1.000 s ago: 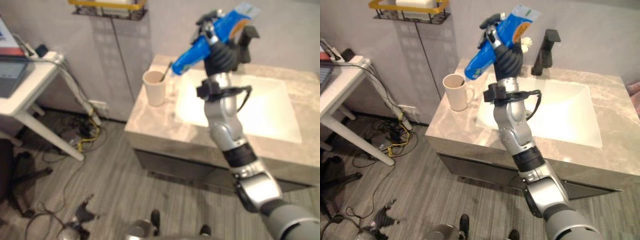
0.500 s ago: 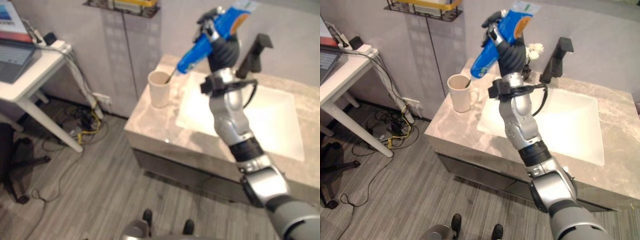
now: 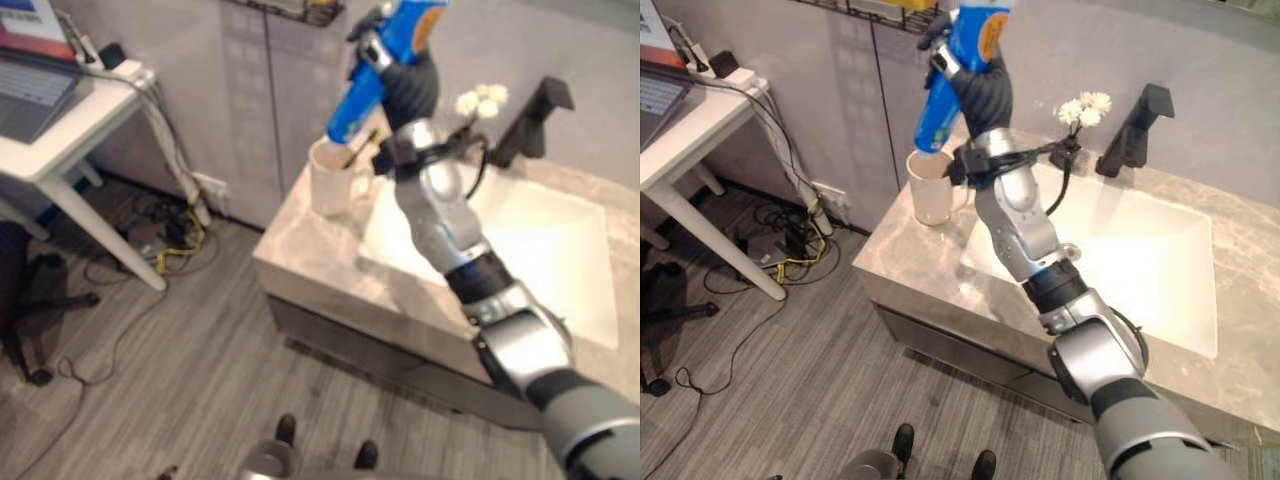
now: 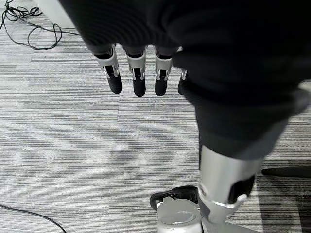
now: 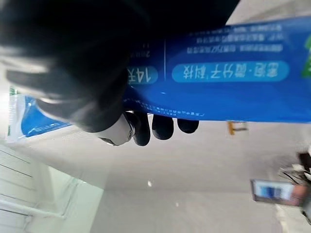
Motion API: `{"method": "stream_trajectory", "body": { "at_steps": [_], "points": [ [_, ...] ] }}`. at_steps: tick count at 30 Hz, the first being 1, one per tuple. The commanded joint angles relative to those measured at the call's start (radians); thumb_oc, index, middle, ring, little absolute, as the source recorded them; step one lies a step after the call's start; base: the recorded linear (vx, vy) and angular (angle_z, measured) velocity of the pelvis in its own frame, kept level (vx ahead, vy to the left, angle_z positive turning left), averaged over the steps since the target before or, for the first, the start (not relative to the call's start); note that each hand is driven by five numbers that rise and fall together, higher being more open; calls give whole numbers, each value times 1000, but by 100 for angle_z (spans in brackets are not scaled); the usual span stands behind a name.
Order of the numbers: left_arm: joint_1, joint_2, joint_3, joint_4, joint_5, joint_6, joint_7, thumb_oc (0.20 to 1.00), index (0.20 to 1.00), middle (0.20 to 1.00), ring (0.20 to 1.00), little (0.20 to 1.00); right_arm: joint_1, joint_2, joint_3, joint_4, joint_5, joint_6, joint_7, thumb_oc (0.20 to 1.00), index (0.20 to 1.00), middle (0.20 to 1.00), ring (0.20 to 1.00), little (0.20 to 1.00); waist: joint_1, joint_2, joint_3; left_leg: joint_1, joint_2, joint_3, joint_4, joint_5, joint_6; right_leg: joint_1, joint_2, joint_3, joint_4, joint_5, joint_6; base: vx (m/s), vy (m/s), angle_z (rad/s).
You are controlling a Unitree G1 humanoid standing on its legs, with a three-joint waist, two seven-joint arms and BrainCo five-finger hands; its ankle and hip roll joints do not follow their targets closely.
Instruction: Put brush and paste in cup on sink, flatten towel.
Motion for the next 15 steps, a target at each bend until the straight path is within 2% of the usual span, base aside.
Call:
{"method": "stream_trajectory", "body": {
  "at_steps": [1,12,15],
  "points": [
    [-29,35,-46,62,-2,7,6,1000,1000,1000,1000,1000,-129,-40,-23,8,31,-43,15,200,200,200,200,200,24,-18,3,22,-1,-26,86,-119,45,27,-56,8,-2,35,39,9,38,9],
    [-43,42,-104,24,23,-13,23,1000,1000,1000,1000,1000,-187,-54,8,70,-19,-27,-16,200,200,200,200,200,24,-27,26,-17,-15,-40,82,-111,53,-3,-64,8,-2,59,48,7,24,4],
    [-52,64,-166,-30,100,-31,58,1000,1000,1000,1000,1000,-189,-60,11,68,-35,-33,-30,200,200,200,200,200,27,-30,33,-24,-16,-48,80,-107,52,-5,-65,3,-2,61,51,13,6,4]
  ]
}}
